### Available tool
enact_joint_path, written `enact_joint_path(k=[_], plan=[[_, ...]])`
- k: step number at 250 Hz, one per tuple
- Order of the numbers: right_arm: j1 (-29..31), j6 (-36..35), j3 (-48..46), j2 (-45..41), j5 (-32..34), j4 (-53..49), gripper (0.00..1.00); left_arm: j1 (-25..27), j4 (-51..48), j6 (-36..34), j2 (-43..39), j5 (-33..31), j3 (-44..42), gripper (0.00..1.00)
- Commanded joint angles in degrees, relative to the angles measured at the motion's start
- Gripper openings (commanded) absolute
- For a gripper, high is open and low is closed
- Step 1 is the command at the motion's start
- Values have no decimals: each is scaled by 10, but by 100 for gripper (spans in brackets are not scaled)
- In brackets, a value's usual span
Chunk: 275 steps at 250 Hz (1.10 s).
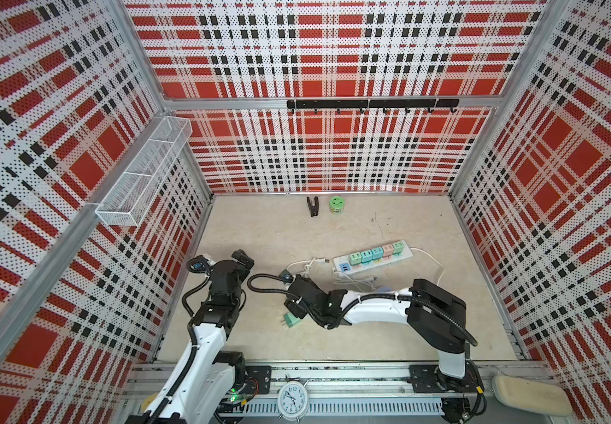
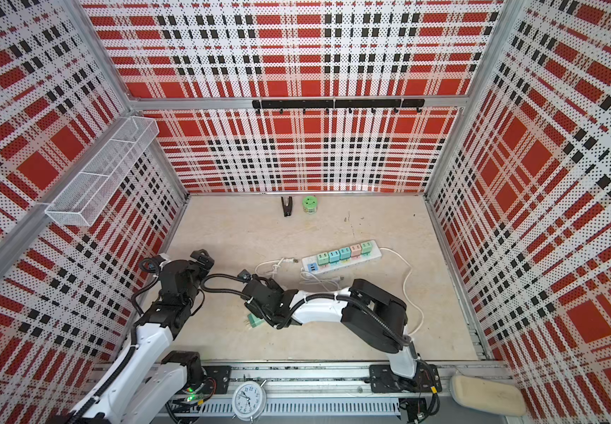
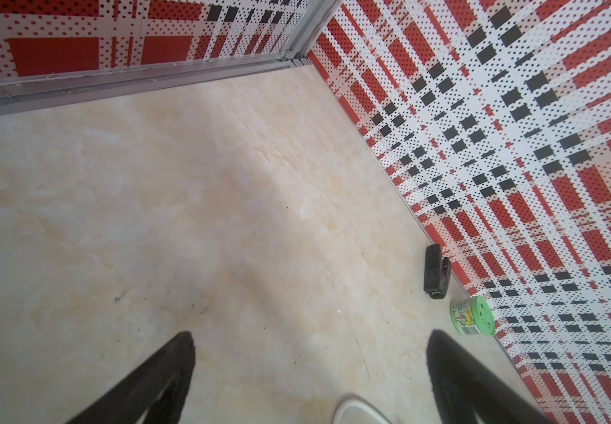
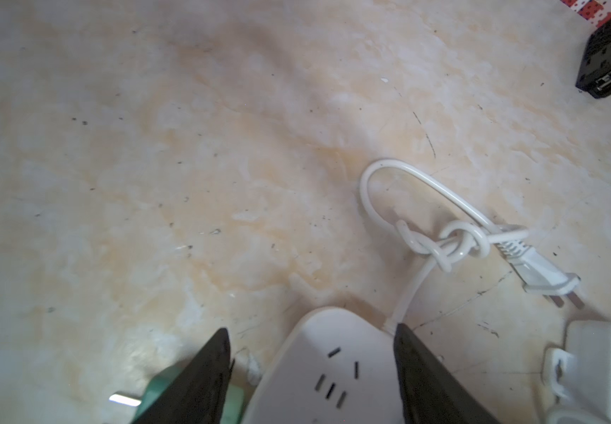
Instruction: Insert the plug
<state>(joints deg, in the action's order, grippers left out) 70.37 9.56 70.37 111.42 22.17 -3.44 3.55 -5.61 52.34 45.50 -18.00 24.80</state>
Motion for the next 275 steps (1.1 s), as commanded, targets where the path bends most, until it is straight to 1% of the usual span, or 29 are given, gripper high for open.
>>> enact_joint_path(k=[1, 18, 38, 59, 79, 116, 145, 188, 228, 275], plan=[[10, 15, 10, 2, -3, -2, 68, -5, 0, 7, -5, -10, 1, 99], [12, 23, 18, 18, -5, 0, 66, -5, -2, 7, -4, -7, 2, 99], [14, 28, 36, 40, -4, -5, 65, -5, -10, 14, -5, -13, -1, 99], [16, 31, 66, 66, -8, -25, 65, -13, -71, 56, -3, -41, 15, 99], [20, 27, 91, 87, -7, -39, 64, -26, -102, 64, 0, -46, 31, 99], [21, 26, 118, 110, -12, -55, 65, -43, -90, 63, 0, -28, 24, 99], [28, 29, 115, 116, -21, -53, 64, -50, -73, 68, 0, -7, 12, 100], [49, 38, 106, 113, -10, -65, 63, -52, -74, 68, -5, 2, 11, 99], [62, 54, 73, 89, -2, -69, 62, -53, -69, 71, -18, 6, 6, 99], [77, 76, 32, 54, 27, -91, 62, -53, -55, 69, -18, 10, -2, 99]])
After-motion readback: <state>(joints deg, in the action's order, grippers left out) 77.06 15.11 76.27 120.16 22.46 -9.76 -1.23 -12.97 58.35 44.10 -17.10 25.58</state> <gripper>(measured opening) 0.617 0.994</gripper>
